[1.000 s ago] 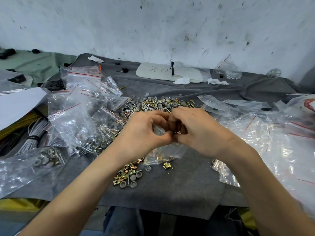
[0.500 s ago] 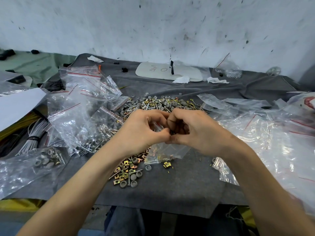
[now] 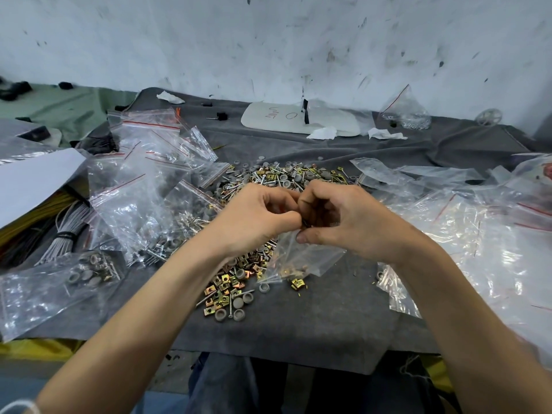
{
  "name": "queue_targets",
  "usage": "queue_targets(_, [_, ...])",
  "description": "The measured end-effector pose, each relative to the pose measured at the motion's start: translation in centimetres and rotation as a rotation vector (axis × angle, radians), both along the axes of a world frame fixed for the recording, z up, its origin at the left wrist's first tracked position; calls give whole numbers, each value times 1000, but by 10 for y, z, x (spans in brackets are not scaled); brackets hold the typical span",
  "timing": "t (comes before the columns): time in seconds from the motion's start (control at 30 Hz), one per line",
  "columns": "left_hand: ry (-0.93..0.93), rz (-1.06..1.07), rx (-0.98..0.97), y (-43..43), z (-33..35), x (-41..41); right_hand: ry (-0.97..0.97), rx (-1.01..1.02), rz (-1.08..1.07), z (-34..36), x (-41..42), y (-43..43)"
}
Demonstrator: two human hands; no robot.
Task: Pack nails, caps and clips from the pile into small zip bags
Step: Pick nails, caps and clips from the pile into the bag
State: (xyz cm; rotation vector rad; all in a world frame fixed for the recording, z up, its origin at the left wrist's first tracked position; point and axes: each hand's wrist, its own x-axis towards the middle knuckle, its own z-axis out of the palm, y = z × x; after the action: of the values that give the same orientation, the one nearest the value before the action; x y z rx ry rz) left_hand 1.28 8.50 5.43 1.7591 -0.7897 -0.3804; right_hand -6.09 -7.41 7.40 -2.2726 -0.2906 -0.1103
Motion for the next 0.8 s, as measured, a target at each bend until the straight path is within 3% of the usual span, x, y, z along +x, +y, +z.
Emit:
queue_targets(0.13, [55,19,-22,2,-5,7,-96,-1,-48,-3,1,0])
queue_targets(0.3, [156,7,-78,5,-10,11,-313,-214,-129,-8,-2,2])
queue_targets(0.5, [134,6,-123,3,-10,8,-477,-267,-252,-10,-5,6])
queue_targets(0.7, [-167,59,-95,4,-8,4,-184,82,-290,-9,-9,7])
queue_targets(0.8, [-252,12,-82,5,-8,2,-135,156,-300,-7,-9,1])
